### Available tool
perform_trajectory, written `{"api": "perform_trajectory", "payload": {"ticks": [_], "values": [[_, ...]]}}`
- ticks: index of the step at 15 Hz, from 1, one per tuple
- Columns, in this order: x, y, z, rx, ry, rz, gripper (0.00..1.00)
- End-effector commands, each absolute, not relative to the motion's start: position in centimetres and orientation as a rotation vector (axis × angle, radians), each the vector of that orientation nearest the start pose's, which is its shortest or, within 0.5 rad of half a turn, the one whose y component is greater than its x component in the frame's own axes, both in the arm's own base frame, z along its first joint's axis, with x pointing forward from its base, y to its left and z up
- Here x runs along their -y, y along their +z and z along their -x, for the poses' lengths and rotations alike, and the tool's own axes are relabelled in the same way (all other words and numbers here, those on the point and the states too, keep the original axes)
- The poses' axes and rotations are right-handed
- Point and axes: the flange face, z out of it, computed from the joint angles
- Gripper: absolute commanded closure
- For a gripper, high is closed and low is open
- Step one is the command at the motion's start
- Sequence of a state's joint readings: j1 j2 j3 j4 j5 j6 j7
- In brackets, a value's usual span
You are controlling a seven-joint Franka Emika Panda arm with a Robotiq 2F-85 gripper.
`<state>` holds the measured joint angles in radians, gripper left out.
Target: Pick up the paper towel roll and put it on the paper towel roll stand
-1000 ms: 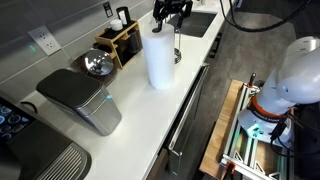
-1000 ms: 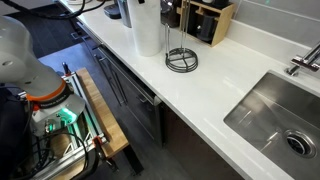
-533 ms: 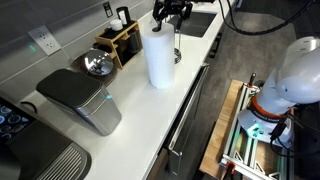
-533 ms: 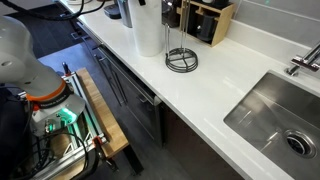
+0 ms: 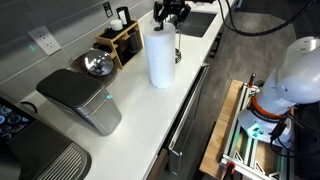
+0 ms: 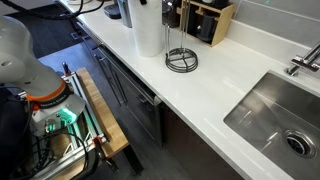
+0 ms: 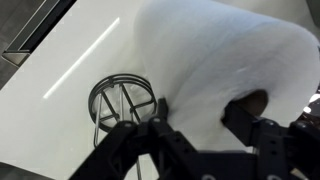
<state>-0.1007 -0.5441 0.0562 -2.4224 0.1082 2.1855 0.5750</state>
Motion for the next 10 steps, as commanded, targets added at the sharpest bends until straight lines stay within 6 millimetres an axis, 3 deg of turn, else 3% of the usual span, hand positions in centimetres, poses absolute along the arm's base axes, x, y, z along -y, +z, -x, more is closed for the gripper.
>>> {"api": "perform_trajectory", "payload": {"ticks": [1, 3, 4, 7, 10], "values": [[1.2, 52.1, -41.4, -1.008, -0.391, 2.785, 0.08], [1.2, 51.8, -41.5, -1.013, -0.384, 2.786, 0.47], [1.2, 51.6, -41.5, -1.015, -0.376, 2.785, 0.48], [1.1, 51.9, -41.5, -1.017, -0.383, 2.784, 0.69], [1.2, 53.7, -41.2, -1.008, -0.416, 2.784, 0.75]]}}
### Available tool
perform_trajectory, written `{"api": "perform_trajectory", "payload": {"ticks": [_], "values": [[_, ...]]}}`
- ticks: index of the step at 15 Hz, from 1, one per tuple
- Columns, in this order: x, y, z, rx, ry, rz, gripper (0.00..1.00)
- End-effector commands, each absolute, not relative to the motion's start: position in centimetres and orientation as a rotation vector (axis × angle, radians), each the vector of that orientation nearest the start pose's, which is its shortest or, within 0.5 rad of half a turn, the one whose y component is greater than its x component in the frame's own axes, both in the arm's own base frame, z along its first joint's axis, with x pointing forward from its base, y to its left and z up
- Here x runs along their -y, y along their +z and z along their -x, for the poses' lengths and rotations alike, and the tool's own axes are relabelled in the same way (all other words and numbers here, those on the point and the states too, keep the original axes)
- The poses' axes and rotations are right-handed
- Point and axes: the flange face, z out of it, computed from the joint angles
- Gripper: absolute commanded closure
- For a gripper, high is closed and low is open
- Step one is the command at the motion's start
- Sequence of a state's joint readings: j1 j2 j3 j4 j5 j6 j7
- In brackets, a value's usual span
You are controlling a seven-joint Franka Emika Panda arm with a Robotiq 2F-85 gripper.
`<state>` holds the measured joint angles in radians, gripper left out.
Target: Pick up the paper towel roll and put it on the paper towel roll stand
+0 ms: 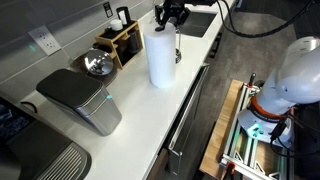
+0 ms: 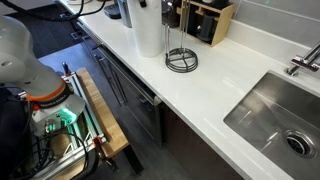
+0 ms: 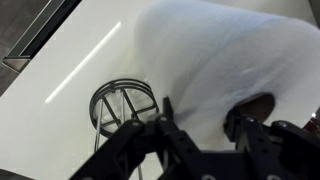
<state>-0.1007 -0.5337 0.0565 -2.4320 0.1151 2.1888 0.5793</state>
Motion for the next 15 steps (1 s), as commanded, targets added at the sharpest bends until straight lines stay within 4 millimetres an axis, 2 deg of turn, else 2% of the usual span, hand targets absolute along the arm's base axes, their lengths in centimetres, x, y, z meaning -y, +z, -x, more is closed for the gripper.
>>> {"api": "perform_trajectory", "payload": {"ticks": [1, 4, 11, 12, 13, 15], "values": [[1.1, 54.3, -41.2, -1.003, -0.422, 2.782, 0.78], [0.9, 57.7, -40.7, -0.980, -0.466, 2.763, 0.81], [0.8, 68.6, -37.6, -0.776, -0.639, 2.807, 0.81], [0.5, 66.2, -38.7, -0.834, -0.604, 2.787, 0.56], [0.5, 67.5, -38.2, -0.809, -0.628, 2.790, 0.56], [0.5, 68.5, -37.8, -0.793, -0.646, 2.792, 0.56]]}}
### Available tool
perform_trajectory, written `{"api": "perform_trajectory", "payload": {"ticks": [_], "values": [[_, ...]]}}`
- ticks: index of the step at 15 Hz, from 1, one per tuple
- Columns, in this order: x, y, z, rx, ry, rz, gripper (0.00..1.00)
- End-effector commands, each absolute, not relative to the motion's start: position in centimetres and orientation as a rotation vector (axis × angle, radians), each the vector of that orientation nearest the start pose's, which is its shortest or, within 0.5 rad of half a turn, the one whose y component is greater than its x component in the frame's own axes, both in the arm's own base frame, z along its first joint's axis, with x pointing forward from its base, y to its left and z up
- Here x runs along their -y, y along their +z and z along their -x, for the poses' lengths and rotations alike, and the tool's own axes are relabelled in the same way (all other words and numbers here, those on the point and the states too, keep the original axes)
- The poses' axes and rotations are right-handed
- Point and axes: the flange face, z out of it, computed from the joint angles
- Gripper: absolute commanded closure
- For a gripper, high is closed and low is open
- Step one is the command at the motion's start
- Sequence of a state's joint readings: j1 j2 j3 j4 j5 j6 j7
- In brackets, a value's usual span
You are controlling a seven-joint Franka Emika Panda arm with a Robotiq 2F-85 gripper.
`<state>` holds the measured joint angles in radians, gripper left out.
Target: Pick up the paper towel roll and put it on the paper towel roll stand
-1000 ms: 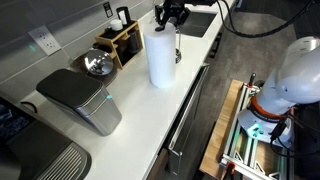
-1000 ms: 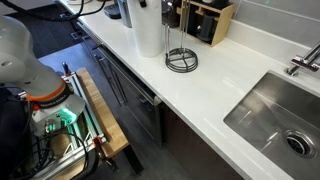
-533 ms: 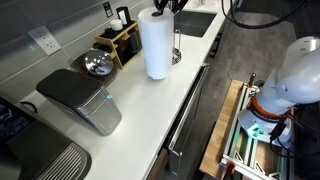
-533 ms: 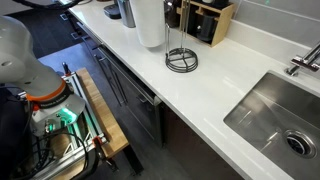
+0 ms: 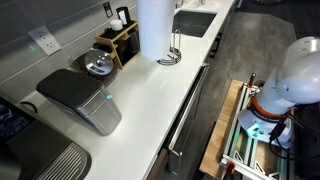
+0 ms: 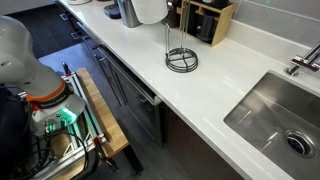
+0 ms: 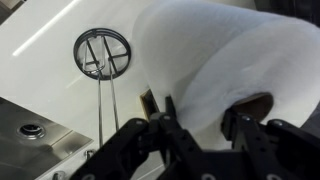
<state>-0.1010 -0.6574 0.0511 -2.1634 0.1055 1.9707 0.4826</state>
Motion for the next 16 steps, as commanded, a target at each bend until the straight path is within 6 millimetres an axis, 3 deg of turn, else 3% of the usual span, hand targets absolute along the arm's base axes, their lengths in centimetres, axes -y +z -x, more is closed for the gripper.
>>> {"api": "perform_trajectory", "payload": {"ticks": [1, 2, 3, 6, 16], "values": [[0.5, 68.5, -37.7, -0.792, -0.647, 2.793, 0.56], [0.5, 68.4, -37.8, -0.792, -0.644, 2.795, 0.56], [0.5, 68.3, -37.9, -0.792, -0.640, 2.797, 0.81], [1.1, 70.1, -38.3, -0.753, -0.676, 2.801, 0.81], [6.3, 82.4, -36.8, -0.730, -0.891, 2.779, 0.81]]}}
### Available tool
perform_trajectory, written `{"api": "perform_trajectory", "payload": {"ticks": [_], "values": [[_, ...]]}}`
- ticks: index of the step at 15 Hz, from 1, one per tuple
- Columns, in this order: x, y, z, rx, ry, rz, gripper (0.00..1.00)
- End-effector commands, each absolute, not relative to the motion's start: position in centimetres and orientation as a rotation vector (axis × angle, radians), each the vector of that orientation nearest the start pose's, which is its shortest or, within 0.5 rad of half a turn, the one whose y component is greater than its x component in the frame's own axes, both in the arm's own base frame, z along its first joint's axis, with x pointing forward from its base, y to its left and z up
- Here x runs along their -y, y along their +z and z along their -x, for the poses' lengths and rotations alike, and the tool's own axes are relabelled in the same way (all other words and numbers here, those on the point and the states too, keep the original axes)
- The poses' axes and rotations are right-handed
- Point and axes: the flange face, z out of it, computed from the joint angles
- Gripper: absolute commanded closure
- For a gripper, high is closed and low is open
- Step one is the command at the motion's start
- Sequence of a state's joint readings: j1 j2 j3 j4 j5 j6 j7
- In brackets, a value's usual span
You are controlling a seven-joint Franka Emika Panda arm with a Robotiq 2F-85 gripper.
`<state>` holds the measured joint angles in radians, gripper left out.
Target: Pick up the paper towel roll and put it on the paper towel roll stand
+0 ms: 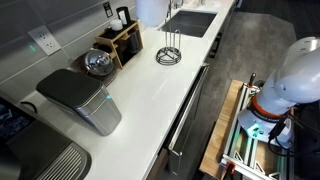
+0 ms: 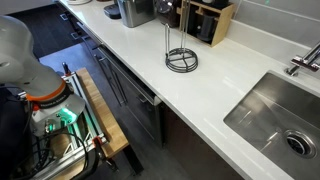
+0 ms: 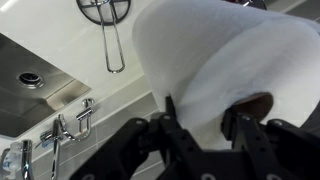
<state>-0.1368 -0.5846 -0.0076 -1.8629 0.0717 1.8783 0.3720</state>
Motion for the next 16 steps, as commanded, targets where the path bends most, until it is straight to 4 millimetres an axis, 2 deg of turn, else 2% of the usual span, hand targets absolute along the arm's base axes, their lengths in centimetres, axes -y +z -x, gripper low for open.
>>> {"api": "perform_trajectory", "payload": {"ticks": [1, 4, 9, 16], "values": [[6.6, 83.3, -36.6, -0.731, -0.899, 2.762, 0.81], [7.7, 85.3, -36.2, -0.750, -0.916, 2.741, 0.81], [9.9, 87.1, -35.9, -0.798, -0.941, 2.744, 0.81], [12.8, 87.7, -35.8, -0.881, -0.908, 2.763, 0.81]]}}
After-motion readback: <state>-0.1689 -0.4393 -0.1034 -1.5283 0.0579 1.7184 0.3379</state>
